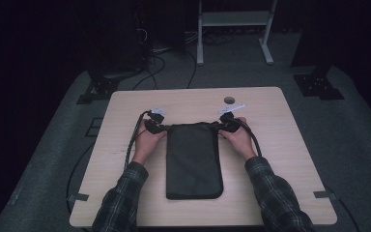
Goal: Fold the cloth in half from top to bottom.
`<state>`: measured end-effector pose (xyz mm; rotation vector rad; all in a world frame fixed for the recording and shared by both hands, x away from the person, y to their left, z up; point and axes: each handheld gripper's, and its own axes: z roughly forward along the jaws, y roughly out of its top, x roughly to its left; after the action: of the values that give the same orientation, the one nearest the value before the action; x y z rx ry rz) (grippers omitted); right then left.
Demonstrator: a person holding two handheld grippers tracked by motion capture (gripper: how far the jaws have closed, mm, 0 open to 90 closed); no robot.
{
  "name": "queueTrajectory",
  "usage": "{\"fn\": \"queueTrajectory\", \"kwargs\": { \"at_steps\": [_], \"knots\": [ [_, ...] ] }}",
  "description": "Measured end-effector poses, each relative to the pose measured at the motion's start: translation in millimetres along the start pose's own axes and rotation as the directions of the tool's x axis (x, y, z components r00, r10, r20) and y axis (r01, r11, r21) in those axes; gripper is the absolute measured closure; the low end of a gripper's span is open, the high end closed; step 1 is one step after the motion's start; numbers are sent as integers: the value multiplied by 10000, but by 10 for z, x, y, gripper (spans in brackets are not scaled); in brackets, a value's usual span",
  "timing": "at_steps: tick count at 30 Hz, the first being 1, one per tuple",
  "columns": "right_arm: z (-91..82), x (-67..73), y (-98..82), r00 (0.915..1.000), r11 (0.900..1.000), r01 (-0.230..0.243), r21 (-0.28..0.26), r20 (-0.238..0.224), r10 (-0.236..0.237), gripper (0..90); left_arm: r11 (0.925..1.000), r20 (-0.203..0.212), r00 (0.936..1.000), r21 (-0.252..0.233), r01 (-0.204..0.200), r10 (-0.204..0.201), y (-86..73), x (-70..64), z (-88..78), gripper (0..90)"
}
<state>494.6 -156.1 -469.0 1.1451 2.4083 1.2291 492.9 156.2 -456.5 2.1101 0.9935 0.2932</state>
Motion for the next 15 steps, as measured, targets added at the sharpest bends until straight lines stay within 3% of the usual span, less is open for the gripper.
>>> {"fn": "queueTrajectory", "kwargs": {
  "at_steps": [8,15],
  "knots": [
    [-232,87,67,9988,9987,304,-418,-362,-319,825,9990,548,9985,-436,-41,65,24,-100,-301,843],
    [-430,194,-22,9948,9956,370,-863,-911,-449,825,9976,1014,9945,-663,-210,277,-43,-242,-547,843]
  ]
}}
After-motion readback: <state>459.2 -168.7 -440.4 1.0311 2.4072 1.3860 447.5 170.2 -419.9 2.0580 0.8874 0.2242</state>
